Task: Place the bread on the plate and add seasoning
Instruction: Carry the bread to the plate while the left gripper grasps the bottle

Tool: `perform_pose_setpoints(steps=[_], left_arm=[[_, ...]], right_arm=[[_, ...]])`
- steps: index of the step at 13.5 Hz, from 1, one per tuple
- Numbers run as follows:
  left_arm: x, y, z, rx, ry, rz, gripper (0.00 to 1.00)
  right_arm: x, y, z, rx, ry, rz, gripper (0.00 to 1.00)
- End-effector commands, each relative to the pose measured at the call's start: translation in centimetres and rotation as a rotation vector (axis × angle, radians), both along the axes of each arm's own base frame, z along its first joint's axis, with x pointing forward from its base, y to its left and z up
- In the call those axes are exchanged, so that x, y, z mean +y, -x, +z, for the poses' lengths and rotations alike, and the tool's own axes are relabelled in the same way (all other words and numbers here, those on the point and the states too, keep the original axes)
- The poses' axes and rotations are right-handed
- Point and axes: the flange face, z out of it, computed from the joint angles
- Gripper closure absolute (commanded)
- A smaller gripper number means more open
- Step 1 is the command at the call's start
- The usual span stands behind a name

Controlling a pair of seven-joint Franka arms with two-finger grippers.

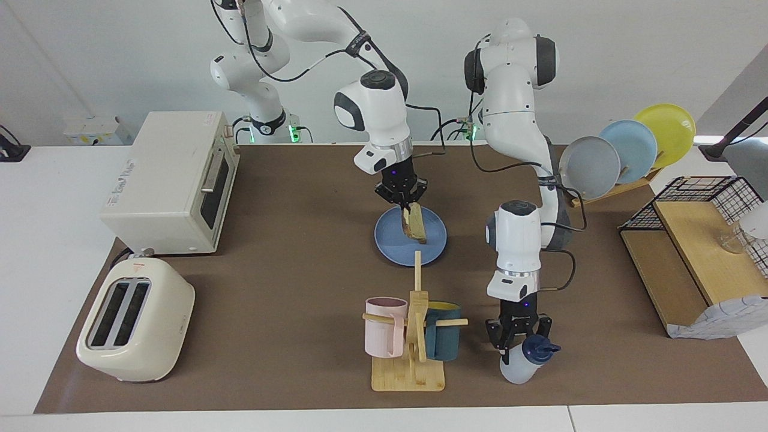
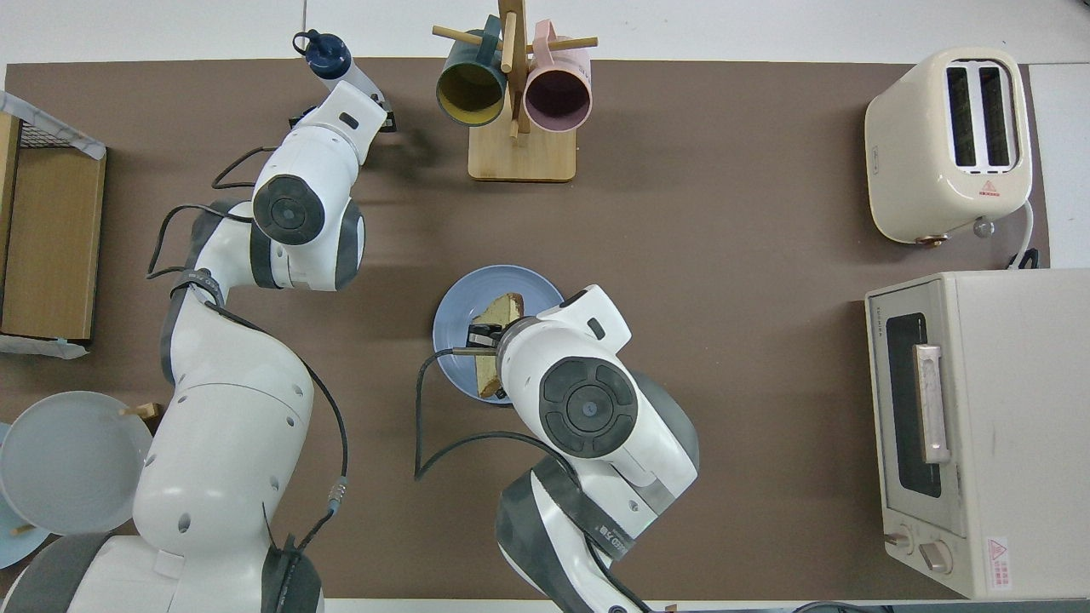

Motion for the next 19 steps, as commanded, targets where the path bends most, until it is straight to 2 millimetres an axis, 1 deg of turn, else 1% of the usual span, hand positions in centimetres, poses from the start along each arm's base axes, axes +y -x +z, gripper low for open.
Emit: perform_pose_setpoints(steps=[1, 3, 5, 6, 7, 8, 9, 10, 11, 12, 13, 14, 15, 16, 18, 19], left_arm=[[1.2, -0.9, 2.3, -0.033, 0.048, 0.022, 1.0], [1.2, -0.7, 4.5, -0.031, 0.07, 0.028, 1.0], [2.2, -0.7, 8.0, 0.04, 0.077, 0.038, 1.0], [2.8, -0.4, 10.3, 0.086, 0.05, 0.0, 1.0], [4.2, 0.2, 13.3, 0.133, -0.015, -0.091, 1.0], [5.1, 0.9, 15.4, 0.168, -0.091, -0.209, 1.0], [6.5, 2.0, 17.7, 0.222, -0.15, -0.323, 1.0], [7.8, 3.6, 19.5, 0.287, -0.198, -0.447, 1.0], [8.8, 5.2, 20.9, 0.329, -0.247, -0.584, 1.0], [9.4, 7.0, 21.8, 0.374, -0.281, -0.717, 1.0], [9.9, 9.0, 22.2, 0.41, -0.31, -0.861, 1.0], [10.0, 10.5, 22.7, 0.417, -0.337, -0.981, 1.0], [10.2, 12.0, 22.9, 0.42, -0.354, -1.086, 1.0], [10.2, 13.5, 23.1, 0.42, -0.369, -1.187, 1.0], [8.8, 16.1, 22.9, 0.442, -0.387, -1.358, 1.0], [7.9, 17.3, 22.8, 0.477, -0.412, -1.436, 1.0]], right_arm=[[-2.0, 0.5, -0.6, 0.018, -0.008, -0.07, 1.0], [-2.4, 0.8, -1.2, 0.029, 0.0, -0.074, 1.0], [-2.5, 0.8, -1.1, 0.028, 0.0, -0.075, 1.0], [-2.6, 0.7, -1.1, 0.029, 0.002, -0.077, 1.0], [-2.7, 0.6, -1.0, 0.027, 0.0, -0.08, 0.91], [-3.0, 0.3, -1.0, 0.028, 0.0, -0.087, 0.85], [-3.3, 0.0, -0.9, 0.027, 0.002, -0.09, 0.62], [-3.8, -0.7, -0.5, 0.022, 0.003, -0.09, 0.19], [-4.2, -1.2, 0.2, 0.014, 0.003, -0.088, 0.0], [-4.1, -1.7, 1.6, 0.017, 0.014, -0.076, 0.0], [-4.6, -2.7, 3.4, 0.025, 0.026, -0.077, 0.0], [-5.5, -3.7, 4.4, 0.027, 0.031, -0.086, 0.0], [-5.8, -3.9, 5.2, 0.015, 0.022, -0.091, 0.0], [-5.8, -4.0, 5.3, 0.007, 0.015, -0.091, 0.0], [-5.5, -3.8, 5.9, -0.001, 0.002, -0.095, 0.0], [-5.7, -3.5, 7.7, -0.015, -0.028, -0.111, 0.0]])
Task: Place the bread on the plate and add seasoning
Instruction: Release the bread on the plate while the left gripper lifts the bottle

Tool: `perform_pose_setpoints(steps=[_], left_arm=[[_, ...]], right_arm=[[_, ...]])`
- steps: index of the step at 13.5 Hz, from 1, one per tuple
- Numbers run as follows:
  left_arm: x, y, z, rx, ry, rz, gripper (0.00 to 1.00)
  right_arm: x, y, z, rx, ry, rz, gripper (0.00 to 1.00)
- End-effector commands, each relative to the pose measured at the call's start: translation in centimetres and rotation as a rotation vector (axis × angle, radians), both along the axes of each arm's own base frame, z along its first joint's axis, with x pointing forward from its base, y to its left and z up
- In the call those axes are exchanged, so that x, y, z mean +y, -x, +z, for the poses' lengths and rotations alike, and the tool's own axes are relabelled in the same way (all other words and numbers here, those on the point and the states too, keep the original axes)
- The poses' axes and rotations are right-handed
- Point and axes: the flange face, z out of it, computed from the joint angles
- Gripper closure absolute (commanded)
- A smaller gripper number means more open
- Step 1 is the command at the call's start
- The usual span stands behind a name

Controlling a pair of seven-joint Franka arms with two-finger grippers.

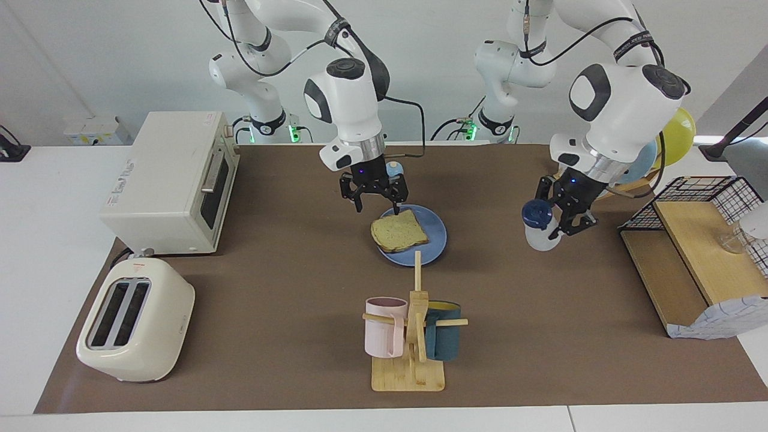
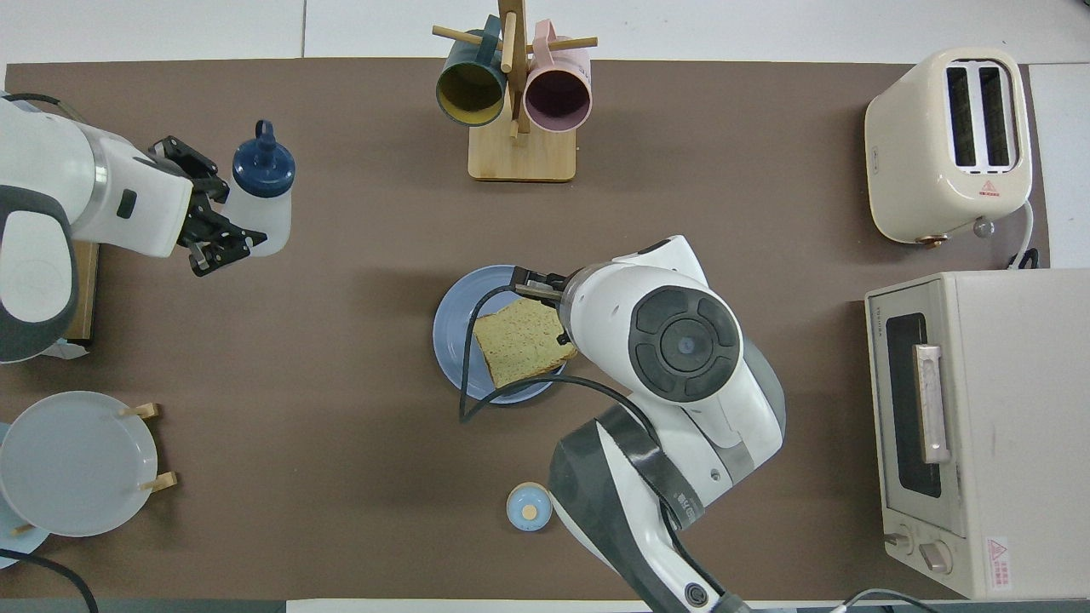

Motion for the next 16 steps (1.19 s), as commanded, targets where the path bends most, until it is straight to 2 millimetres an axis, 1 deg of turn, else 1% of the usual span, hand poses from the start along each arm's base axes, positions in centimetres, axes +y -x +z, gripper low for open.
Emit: perform_pose_setpoints(steps=[1, 2, 3, 4, 5, 6, 7, 8, 9, 10, 11, 12, 14, 16], left_arm=[[-3.0, 4.5, -0.9, 0.071, -0.043, -0.202, 1.0], [-3.9, 6.1, -2.0, 0.086, -0.051, -0.23, 1.0], [-3.9, 6.8, -2.7, 0.082, -0.044, -0.233, 1.0], [-4.0, 7.5, -3.3, 0.093, -0.043, -0.239, 1.0], [-4.6, 8.1, -3.7, 0.102, -0.041, -0.251, 1.0], [-4.7, 8.3, -3.7, 0.109, -0.041, -0.238, 1.0], [-5.6, 8.9, -3.8, 0.114, -0.042, -0.237, 1.0], [-5.9, 9.3, -4.1, 0.124, -0.042, -0.23, 1.0], [-6.0, 9.6, -4.2, 0.127, -0.041, -0.227, 1.0], [-6.1, 9.7, -4.1, 0.126, -0.041, -0.23, 1.0], [-6.1, 9.8, -4.1, 0.127, -0.04, -0.229, 1.0], [-6.2, 9.9, -4.2, 0.13, -0.041, -0.22, 1.0], [-6.6, 10.1, -4.2, 0.137, -0.043, -0.198, 1.0], [-6.7, 10.1, -4.1, 0.136, -0.043, -0.198, 1.0]], right_arm=[[0.0, 1.2, 4.4, -0.052, -0.049, 0.012, 0.0], [0.0, 1.7, 6.0, -0.072, -0.062, 0.019, 0.0], [-0.1, 2.3, 7.2, -0.087, -0.068, 0.032, 0.0], [0.6, 3.7, 9.0, -0.103, -0.083, 0.053, 0.0], [0.6, 4.2, 10.0, -0.115, -0.092, 0.059, 0.0], [0.9, 4.9, 10.8, -0.124, -0.099, 0.071, 0.0], [1.5, 5.7, 11.0, -0.122, -0.1, 0.086, 0.0], [1.9, 6.1, 11.0, -0.117, -0.1, 0.095, 0.0], [2.1, 6.5, 10.9, -0.098, -0.107, 0.097, 0.0], [2.8, 7.1, 11.1, -0.09, -0.127, 0.113, 0.0], [3.6, 7.4, 11.3, -0.112, -0.136, 0.172, 0.0], [3.7, 7.3, 11.5, -0.102, -0.157, 0.211, 0.0], [3.6, 6.6, 12.3, -0.052, -0.29, 0.193, 0.0], [4.8, 6.3, 13.3, -0.064, -0.331, 0.203, 0.0]])
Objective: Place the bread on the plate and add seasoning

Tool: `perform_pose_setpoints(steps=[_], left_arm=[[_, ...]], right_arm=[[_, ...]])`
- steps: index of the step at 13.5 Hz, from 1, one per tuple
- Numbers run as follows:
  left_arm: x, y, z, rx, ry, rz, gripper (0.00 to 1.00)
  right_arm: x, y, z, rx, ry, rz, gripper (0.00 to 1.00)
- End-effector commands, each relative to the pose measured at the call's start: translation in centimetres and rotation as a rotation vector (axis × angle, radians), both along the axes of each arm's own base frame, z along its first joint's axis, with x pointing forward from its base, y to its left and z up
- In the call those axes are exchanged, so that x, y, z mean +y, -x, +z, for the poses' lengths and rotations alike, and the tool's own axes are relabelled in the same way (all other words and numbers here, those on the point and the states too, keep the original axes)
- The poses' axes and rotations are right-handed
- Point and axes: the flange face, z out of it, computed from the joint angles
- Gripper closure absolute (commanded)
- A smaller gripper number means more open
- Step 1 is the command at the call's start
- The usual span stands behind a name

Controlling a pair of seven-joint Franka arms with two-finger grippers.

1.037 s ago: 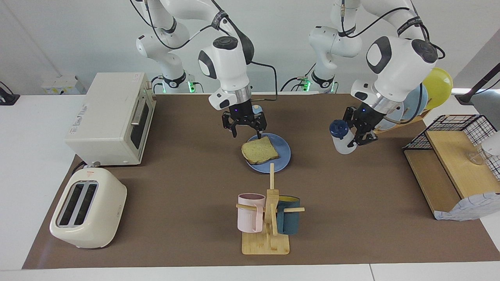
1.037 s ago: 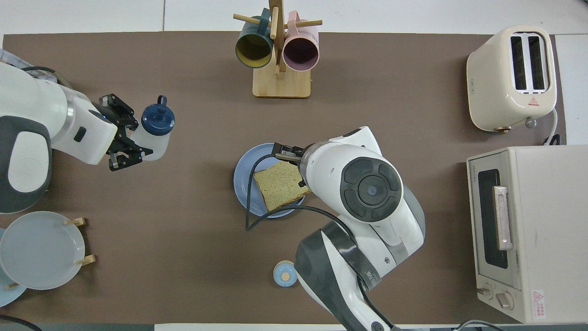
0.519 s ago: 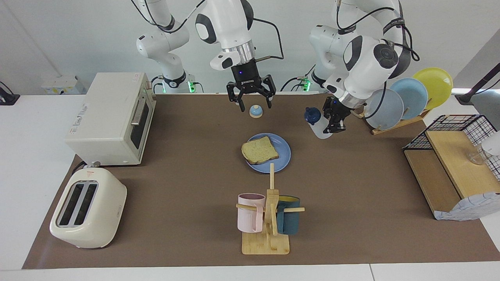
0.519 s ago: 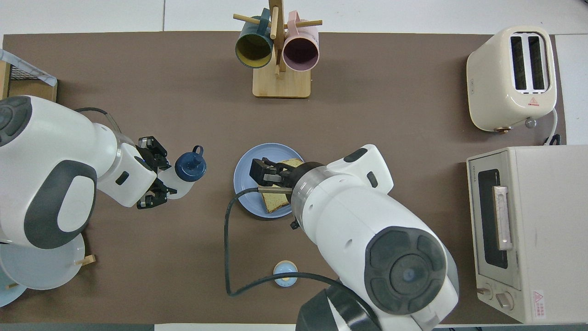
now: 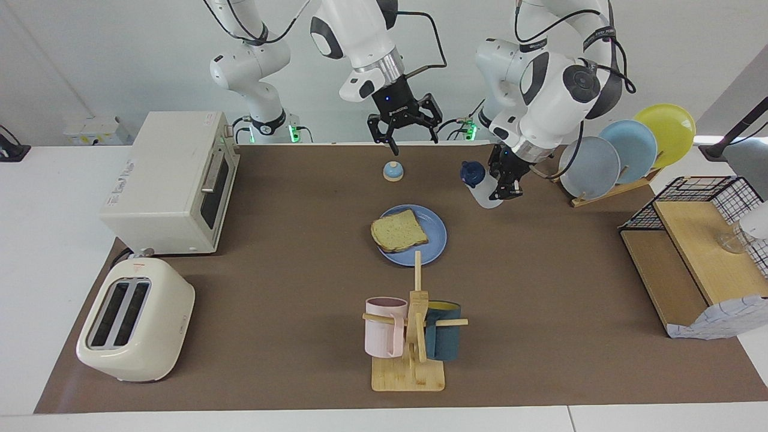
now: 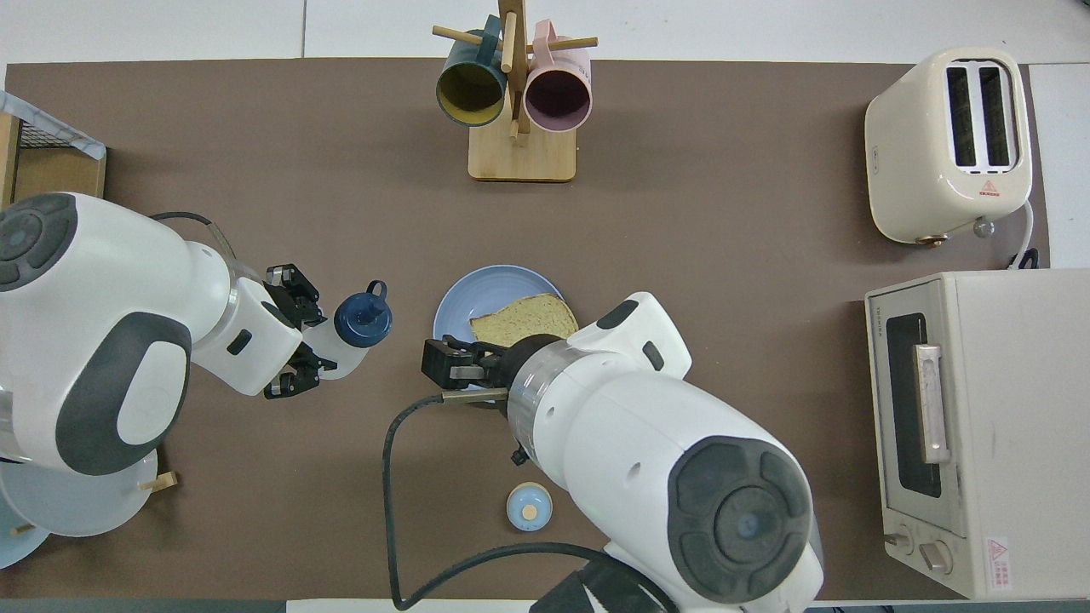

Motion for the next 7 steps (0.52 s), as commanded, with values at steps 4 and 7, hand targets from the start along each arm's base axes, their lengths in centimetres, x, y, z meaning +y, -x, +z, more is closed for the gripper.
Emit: perform_pose_setpoints(steps=[4, 7], left_arm=[[-0.2, 1.1, 0.4, -0.021, 0.0, 0.018, 1.0], [-0.1, 1.1, 0.5, -0.024, 0.002, 0.018, 1.0]], right_arm=[[4.2, -2.5, 2.4, -0.057, -0.106, 0.01, 0.05], [6.1, -4.6, 1.4, -0.069, -0.109, 0.007, 0.45]])
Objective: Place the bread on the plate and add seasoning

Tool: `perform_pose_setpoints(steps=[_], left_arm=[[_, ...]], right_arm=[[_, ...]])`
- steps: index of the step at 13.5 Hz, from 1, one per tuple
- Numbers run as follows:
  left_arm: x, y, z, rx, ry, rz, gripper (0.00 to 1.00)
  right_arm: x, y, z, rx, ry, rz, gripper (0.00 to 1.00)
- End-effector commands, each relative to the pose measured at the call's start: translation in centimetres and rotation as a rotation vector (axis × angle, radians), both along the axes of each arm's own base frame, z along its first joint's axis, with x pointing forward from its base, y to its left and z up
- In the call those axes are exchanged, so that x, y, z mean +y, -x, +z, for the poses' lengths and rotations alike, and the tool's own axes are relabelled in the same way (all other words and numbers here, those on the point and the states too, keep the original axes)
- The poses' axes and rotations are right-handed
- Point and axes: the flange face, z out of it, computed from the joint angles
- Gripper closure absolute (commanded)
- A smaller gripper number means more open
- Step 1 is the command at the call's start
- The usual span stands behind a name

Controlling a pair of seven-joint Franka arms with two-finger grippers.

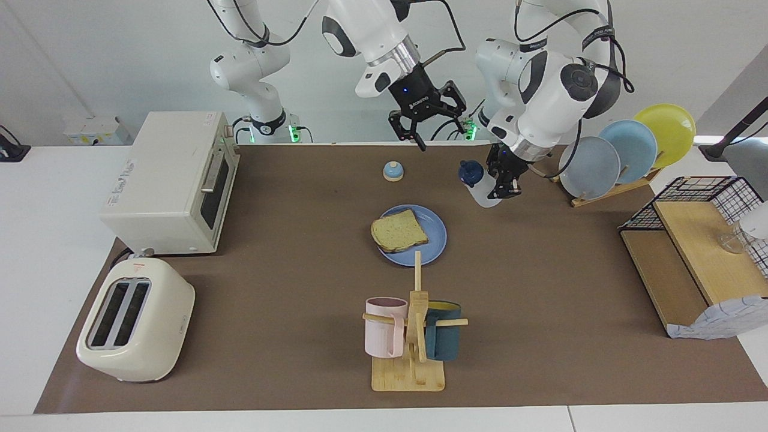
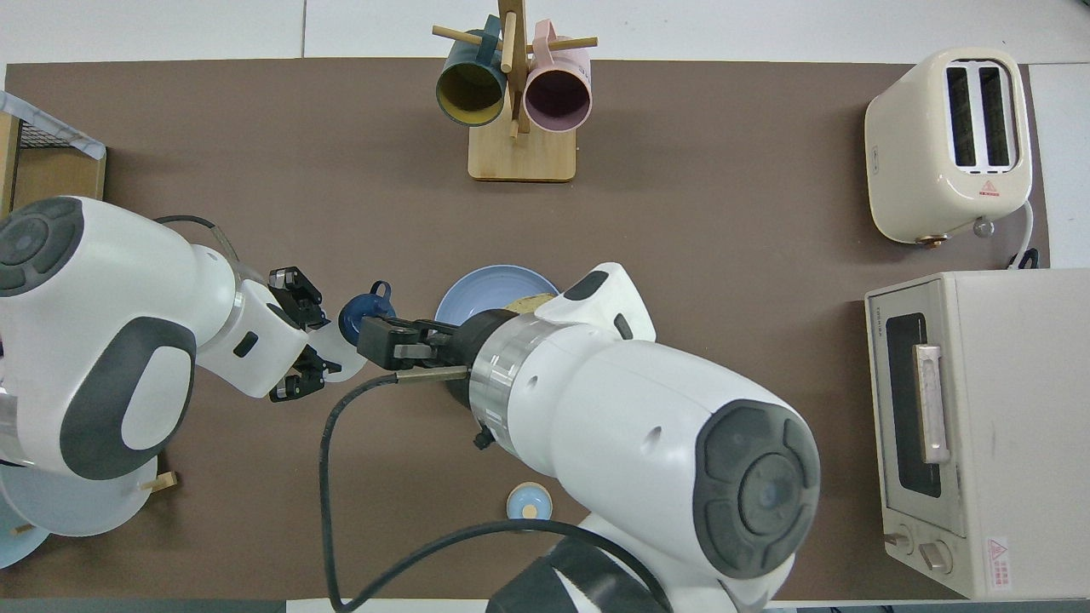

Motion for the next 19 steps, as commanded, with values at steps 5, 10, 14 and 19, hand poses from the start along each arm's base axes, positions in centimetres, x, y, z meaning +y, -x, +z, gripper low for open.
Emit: perform_pose_setpoints(steps=[5, 10, 14, 19], left_arm=[[0.0, 1.0, 0.3, -0.017, -0.001, 0.009, 1.0], [0.0, 1.1, 0.3, -0.012, -0.003, 0.017, 1.0], [0.0, 1.1, 0.3, -0.012, -0.003, 0.017, 1.0], [0.0, 1.1, 0.3, -0.011, -0.003, 0.016, 1.0]], right_arm=[[2.7, -2.5, -1.8, -0.012, -0.022, -0.002, 0.58], [2.8, -2.2, -2.5, 0.004, -0.009, 0.002, 0.63], [2.7, -2.1, -3.0, 0.016, 0.001, 0.004, 0.63], [2.7, -1.8, -3.2, 0.024, 0.007, 0.007, 0.73]])
